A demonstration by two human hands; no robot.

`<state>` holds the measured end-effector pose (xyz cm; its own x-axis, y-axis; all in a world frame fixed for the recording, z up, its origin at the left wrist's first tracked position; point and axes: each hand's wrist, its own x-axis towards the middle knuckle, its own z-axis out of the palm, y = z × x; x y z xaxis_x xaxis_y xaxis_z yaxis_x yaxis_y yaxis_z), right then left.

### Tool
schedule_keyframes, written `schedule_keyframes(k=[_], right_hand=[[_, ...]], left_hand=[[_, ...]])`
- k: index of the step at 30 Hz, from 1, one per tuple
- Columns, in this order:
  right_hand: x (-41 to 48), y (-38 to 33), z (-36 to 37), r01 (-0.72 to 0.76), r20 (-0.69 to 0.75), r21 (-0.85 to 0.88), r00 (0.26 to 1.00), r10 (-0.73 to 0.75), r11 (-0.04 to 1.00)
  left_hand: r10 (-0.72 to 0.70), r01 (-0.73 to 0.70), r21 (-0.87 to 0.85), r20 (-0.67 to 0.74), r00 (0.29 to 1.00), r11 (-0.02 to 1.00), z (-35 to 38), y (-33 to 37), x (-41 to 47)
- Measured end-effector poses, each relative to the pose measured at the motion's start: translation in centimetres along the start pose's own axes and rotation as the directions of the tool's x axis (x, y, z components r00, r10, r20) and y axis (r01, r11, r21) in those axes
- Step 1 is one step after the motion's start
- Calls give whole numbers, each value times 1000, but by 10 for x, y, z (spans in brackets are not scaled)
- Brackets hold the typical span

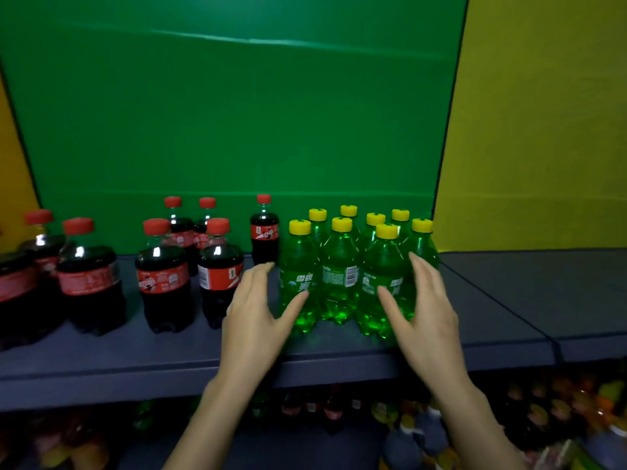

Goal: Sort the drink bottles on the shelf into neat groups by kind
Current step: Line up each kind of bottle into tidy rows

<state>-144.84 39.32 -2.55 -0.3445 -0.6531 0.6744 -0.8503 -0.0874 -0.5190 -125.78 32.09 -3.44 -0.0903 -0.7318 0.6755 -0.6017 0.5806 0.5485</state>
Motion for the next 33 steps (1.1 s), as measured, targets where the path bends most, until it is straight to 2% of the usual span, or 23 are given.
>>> schedule_keyframes(k=[4,6,10,13,16,21,24,30,33], right_hand=[[-36,6,-9,134,-94,128,988,-123,983],[-55,0,1,187,-47,239,982,-181,953],[-93,-31,46,236,153,396,936,-317,888],[-122,-68,79,219,341,487,844,-414,846],[-149,-111,100,236,475,556,696,-538,797],[-198,-182,124,223,554,667,491,-673,711],[-232,-224,140,208,567,709,398,-721,673],[-293,-302,168,179,580,730,349,-736,660],[-320,-336,184,181,594,716,350,-725,674]], left_hand=[[10,11,174,-119,993,985,-43,-15,-43],[-12,51,298,-134,991,953,-67,-23,-70],[-144,225,462,-204,968,858,-123,-42,-130],[-238,361,560,-282,930,746,-174,-56,-173],[-296,467,636,-363,883,614,-224,-58,-217],[-405,667,617,-531,744,417,-296,-58,-288],[-480,755,575,-590,649,314,-333,-66,-322],[-608,859,470,-627,487,204,-401,-95,-389],[-650,876,440,-611,452,195,-443,-117,-421]])
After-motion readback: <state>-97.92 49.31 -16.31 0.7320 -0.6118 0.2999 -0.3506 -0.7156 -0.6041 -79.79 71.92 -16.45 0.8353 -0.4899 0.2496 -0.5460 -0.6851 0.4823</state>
